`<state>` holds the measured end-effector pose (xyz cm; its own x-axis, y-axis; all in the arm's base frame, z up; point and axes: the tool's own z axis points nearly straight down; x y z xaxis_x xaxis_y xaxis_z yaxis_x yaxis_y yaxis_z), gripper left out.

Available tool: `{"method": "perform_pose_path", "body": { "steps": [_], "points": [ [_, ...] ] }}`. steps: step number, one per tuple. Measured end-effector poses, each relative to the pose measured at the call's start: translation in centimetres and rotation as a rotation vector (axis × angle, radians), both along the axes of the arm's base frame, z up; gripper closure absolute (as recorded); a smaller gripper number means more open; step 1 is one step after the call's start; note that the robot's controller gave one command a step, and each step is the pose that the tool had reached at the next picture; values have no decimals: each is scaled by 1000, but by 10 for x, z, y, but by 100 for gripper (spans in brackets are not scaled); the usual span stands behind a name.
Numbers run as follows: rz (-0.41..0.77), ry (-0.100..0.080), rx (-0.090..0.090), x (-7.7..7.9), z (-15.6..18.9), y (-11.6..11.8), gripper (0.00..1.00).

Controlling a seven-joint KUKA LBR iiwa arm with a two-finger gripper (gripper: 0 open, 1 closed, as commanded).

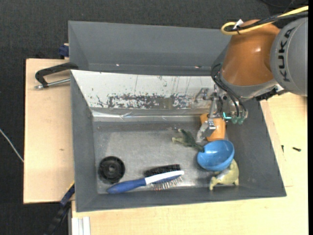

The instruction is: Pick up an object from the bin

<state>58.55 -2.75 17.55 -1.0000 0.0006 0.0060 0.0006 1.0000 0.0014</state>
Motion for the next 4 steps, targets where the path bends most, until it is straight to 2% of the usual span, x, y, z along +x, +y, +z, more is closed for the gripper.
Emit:
{"method": "perform_pose_path", "body": {
  "steps": [1,2,3,4],
  "points": [
    [265,-10,1,-37,-102,-54,0],
    [415,-9,0,-69,-74,-70,0],
    [913,-10,1,-93,-50,-68,0],
    [698,-27,15,-85,-96,-85,0]
  ]
}}
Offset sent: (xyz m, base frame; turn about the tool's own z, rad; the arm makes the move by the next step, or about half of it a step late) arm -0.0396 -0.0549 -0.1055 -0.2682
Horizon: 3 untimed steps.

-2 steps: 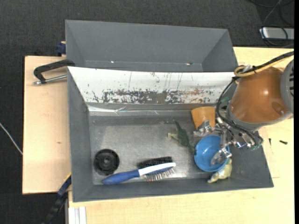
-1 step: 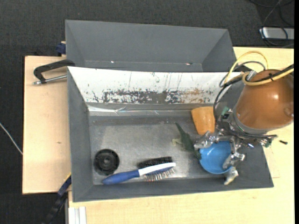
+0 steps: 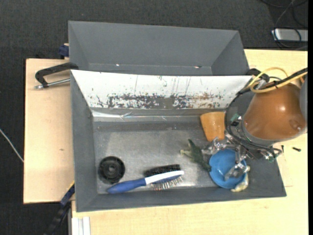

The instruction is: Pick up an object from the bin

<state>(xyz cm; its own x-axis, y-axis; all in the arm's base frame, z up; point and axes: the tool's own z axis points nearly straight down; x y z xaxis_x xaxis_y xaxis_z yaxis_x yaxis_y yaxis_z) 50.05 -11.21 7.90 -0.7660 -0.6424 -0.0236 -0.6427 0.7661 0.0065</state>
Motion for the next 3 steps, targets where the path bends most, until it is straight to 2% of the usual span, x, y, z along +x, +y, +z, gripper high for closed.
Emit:
{"method": "perform_pose_path", "body": {
  "steps": [1,2,3],
  "points": [
    [316,-2,-15,-1,-2,25,0],
    [317,-10,-20,0,-2,22,100],
    [316,-10,-21,5,15,25,100]
  ]
}}
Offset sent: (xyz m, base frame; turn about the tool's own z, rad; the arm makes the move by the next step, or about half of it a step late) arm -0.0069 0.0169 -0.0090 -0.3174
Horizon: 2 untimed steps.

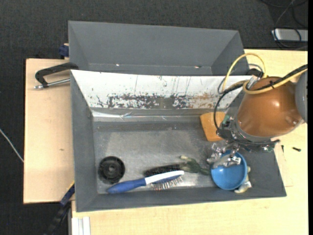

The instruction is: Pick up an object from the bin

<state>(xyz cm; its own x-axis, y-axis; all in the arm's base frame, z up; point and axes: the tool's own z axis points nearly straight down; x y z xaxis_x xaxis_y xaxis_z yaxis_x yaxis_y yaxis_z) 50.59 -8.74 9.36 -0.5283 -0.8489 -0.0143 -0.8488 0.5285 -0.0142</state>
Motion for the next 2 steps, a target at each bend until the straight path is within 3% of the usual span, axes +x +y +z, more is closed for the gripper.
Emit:
{"method": "perform_pose_path", "body": {
  "steps": [1,2],
  "points": [
    [-3,7,-4,3,59,1,100],
    [-6,10,-4,5,96,2,100]
  ]
}}
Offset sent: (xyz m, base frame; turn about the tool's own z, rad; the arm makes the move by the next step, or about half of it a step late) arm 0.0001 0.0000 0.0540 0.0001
